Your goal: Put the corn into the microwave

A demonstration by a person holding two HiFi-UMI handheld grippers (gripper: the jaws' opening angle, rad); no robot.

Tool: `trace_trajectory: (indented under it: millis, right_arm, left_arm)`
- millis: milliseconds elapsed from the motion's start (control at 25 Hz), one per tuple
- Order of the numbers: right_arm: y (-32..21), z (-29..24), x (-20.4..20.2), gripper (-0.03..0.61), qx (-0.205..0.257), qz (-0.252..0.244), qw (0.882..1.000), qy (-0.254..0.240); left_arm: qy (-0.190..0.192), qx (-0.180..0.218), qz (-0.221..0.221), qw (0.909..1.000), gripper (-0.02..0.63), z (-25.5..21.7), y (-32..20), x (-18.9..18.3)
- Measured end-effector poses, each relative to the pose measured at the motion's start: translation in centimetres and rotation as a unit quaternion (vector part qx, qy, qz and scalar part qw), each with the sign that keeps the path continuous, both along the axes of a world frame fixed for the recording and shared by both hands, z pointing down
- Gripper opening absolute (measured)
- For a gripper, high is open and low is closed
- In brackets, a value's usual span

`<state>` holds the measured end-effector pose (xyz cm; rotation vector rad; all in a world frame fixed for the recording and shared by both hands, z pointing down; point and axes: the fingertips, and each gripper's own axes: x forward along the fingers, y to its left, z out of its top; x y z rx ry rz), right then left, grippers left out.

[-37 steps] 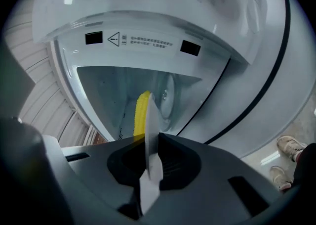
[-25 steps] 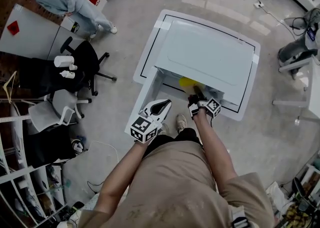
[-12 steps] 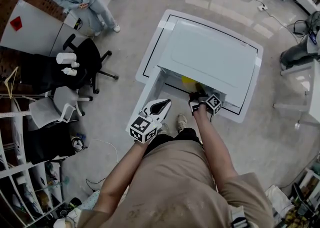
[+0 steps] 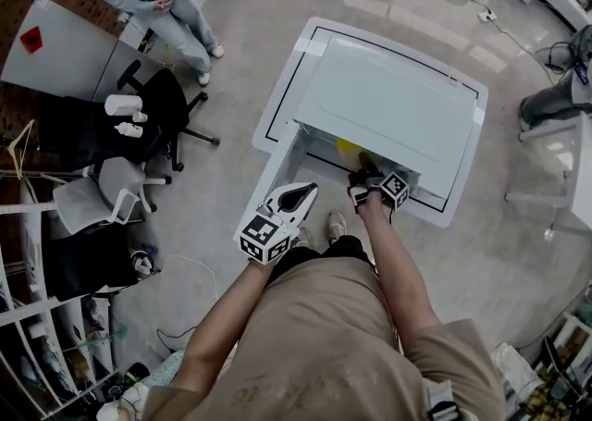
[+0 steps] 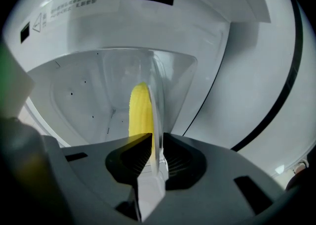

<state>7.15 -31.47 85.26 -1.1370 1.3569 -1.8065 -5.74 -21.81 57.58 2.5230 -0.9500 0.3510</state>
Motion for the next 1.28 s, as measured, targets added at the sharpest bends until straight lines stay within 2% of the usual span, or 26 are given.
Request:
trace_trajectory:
  millis: [200,320,520,680,840,920,960,1000,1040,1120,1160,1200,1240,1280]
  right_arm:
    - [0.1,-0.4,-0.1,0.107,0.017,-0.016,1.0,0.002]
    - [0.3,-0.6,-0.3,0.169,0.025,-0.027,0.999,0.008]
    - [1.4,-1.6,0.0,0.221,0.05,-0.029,0.998,0.037]
    - [2.6,-2.2,0.3,0.23,0.071,-0.04,0.991,0.105]
    - [3.8,-1.9,-0.1,0.277,0.091,-0.088,0.968,0.216]
    - [4.4,-1.3,-0.4,0.287,0.097,-0.127,0.945,0.285]
    - [4.7,-0.9,-0.5,0.288,0.098,-0.151,0.927,0.329]
    - [5.0,-0.4,-0.5,0.288,0.096,-0.177,0.902,0.383]
    - [5.4,0.1,-0.3,0.288,0.088,-0.205,0.868,0.443]
    - [5.9,0.6,0.1,0.288,0.073,-0.252,0.79,0.554]
    - [5.9,0.3,0.1,0.288,0.072,-0.266,0.76,0.588]
    - [5.9,-0.2,-0.1,0.288,0.076,-0.274,0.741,0.608]
    - [5.8,-0.6,-0.3,0.288,0.08,-0.278,0.732,0.616]
    - [5.6,-0.6,-0.5,0.288,0.083,-0.28,0.73,0.618]
  left_arm:
    - [0.002,0.0,0.004,1.0,0.002,0.1,0.5,0.3]
    - [0.002,0.0,0.005,1.0,0.002,0.0,0.5,0.3]
    - [0.003,0.0,0.009,1.0,0.002,-0.1,0.8,0.2]
    - [0.004,-0.002,0.012,0.9999,0.002,-0.1,1.1,0.2]
    - [0.005,-0.003,0.017,0.9998,0.002,0.0,1.3,0.5]
    - [0.006,-0.003,0.02,0.9998,0.002,0.0,1.5,0.8]
    - [0.006,-0.003,0.021,0.9998,0.002,0.0,1.6,0.9]
    - [0.005,-0.003,0.023,0.9997,0.002,0.0,1.7,1.0]
    - [0.004,-0.004,0.024,0.9997,0.002,0.1,1.8,1.1]
    - [0.003,-0.006,0.026,0.9996,0.002,0.1,2.1,1.1]
    - [0.003,-0.007,0.027,0.9996,0.002,0.2,2.2,1.1]
    - [0.002,-0.008,0.027,0.9996,0.002,0.2,2.3,1.1]
    - [0.002,-0.008,0.027,0.9996,0.002,0.2,2.4,1.1]
    - [0.001,-0.009,0.028,0.9996,0.002,0.2,2.5,1.1]
